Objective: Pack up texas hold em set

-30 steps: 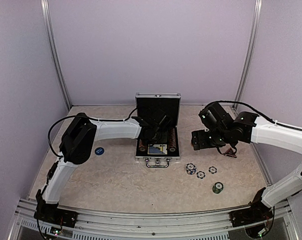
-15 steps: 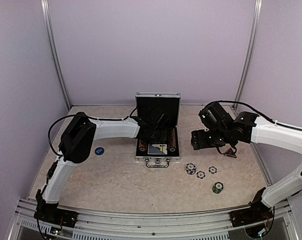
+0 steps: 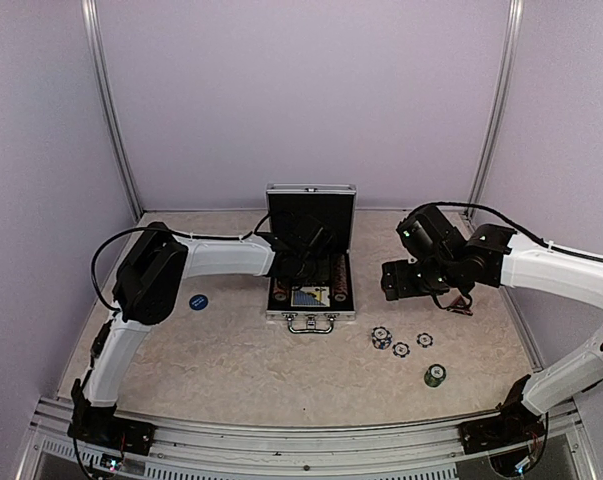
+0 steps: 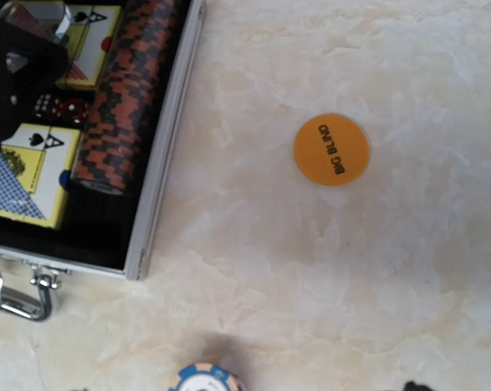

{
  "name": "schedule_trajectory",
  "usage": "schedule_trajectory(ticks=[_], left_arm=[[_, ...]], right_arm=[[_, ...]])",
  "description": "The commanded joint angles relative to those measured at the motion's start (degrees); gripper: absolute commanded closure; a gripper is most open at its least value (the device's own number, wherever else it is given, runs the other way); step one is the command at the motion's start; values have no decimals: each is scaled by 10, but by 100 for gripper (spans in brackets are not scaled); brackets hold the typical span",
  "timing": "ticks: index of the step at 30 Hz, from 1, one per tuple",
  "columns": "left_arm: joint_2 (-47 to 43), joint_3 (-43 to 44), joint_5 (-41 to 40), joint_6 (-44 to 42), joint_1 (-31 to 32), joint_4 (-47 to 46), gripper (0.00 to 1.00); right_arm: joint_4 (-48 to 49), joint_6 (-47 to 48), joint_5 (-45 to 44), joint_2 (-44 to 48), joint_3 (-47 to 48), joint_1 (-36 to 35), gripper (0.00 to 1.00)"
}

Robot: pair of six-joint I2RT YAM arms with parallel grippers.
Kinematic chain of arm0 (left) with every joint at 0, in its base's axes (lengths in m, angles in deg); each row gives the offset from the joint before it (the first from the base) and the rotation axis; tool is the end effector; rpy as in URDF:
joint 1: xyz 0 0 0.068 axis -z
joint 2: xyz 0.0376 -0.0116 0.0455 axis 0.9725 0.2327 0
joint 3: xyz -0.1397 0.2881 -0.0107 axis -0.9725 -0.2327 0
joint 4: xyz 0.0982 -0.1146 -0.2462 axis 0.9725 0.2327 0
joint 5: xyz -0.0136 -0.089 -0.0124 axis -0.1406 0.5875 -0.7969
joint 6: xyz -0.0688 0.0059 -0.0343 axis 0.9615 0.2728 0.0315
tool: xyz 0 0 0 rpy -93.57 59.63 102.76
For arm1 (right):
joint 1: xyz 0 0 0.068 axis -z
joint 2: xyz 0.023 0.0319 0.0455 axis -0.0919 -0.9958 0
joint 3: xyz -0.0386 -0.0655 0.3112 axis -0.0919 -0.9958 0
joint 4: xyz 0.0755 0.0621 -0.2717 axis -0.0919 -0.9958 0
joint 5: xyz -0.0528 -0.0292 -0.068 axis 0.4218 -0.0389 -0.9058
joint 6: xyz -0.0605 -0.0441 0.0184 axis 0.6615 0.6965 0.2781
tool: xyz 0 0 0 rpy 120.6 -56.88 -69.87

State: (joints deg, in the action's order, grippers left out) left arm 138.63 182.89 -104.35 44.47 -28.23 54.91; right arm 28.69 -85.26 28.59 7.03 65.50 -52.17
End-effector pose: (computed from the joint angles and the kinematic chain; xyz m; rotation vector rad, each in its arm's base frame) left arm 0.4185 -0.4406 0.1444 0.0815 2.3848 -0.3608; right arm 0.2285 0.2107 0.2938 -0.0775 2.4367 0.2039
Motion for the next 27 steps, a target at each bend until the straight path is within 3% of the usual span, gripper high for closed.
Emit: schedule_trajectory(ticks=[1, 17, 27], left_arm=[[-35, -23, -62, 10, -22, 29, 84], [-78, -51, -37, 20, 6, 31, 76], [-127, -98, -28, 41, 17, 51, 61]], right_arm=[[2, -4, -1, 16, 0, 0, 18], [-7, 1, -7, 17, 12, 0, 18], [-7, 0, -8, 20, 12, -1, 18]])
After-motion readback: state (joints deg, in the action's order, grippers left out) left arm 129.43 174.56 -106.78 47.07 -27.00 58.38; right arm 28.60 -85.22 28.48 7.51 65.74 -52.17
